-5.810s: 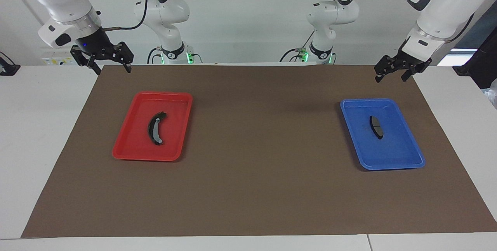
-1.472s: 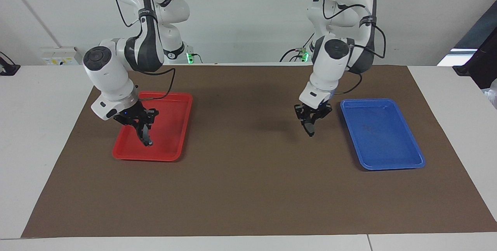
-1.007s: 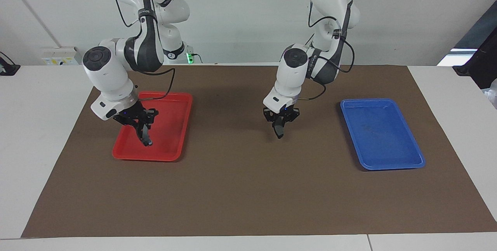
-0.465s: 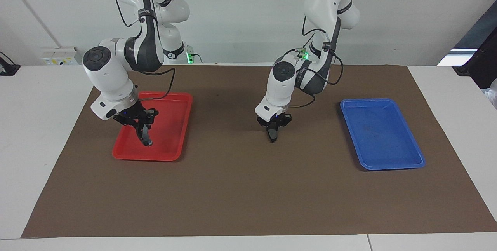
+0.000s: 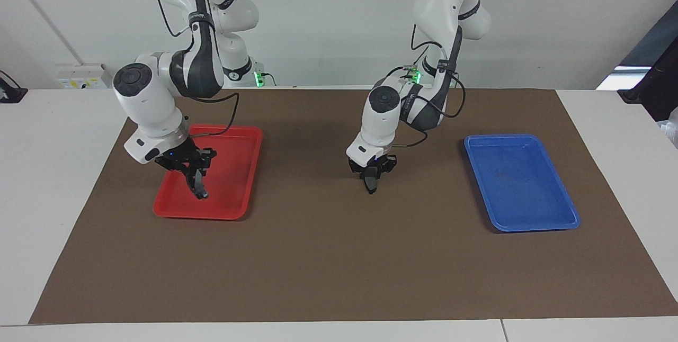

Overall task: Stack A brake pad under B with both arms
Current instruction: 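Set the small pad on the table center with the left gripper, then withdraw the left gripper while the right gripper carries the curved pad over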

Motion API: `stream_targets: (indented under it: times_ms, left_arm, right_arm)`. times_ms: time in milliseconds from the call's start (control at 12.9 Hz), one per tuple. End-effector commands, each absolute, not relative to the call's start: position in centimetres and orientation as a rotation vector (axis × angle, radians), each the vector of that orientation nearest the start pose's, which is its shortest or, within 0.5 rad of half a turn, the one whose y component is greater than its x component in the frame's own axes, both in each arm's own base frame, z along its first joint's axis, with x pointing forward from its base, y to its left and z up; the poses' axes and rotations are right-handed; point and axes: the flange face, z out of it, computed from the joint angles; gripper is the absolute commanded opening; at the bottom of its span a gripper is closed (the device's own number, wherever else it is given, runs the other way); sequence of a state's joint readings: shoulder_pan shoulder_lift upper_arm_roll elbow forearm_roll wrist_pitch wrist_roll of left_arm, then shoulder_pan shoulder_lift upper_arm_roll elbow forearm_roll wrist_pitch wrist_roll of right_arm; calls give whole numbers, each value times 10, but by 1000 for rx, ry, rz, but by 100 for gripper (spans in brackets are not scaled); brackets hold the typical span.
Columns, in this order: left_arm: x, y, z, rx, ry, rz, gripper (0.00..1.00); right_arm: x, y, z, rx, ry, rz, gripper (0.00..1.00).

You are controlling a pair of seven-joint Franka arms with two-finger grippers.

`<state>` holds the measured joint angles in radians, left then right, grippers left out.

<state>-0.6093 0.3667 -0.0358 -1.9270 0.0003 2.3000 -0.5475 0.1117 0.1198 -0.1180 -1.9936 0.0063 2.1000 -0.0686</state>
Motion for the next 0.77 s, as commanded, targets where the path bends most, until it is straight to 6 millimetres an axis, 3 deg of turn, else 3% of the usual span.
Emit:
stream_targets:
  times_ms: [0, 155, 310, 387, 697]
  left_arm:
    - [505, -359, 316, -3144, 109, -42, 99]
    - [521, -329, 337, -3148, 48, -53, 99]
    - [534, -290, 366, -3138, 53, -36, 99]
    - [538, -267, 380, -3129, 74, -12, 99]
    - [559, -165, 421, -3114, 167, 38, 99]
  right_arm:
    - [584, 7, 412, -3128, -132, 13, 0]
    - [588, 23, 420, -3095, -140, 23, 0]
    - [598, 71, 444, -3082, -203, 49, 0]
    - [603, 94, 455, -3081, -132, 49, 0]
    - [594, 242, 461, -3048, -77, 12, 0]
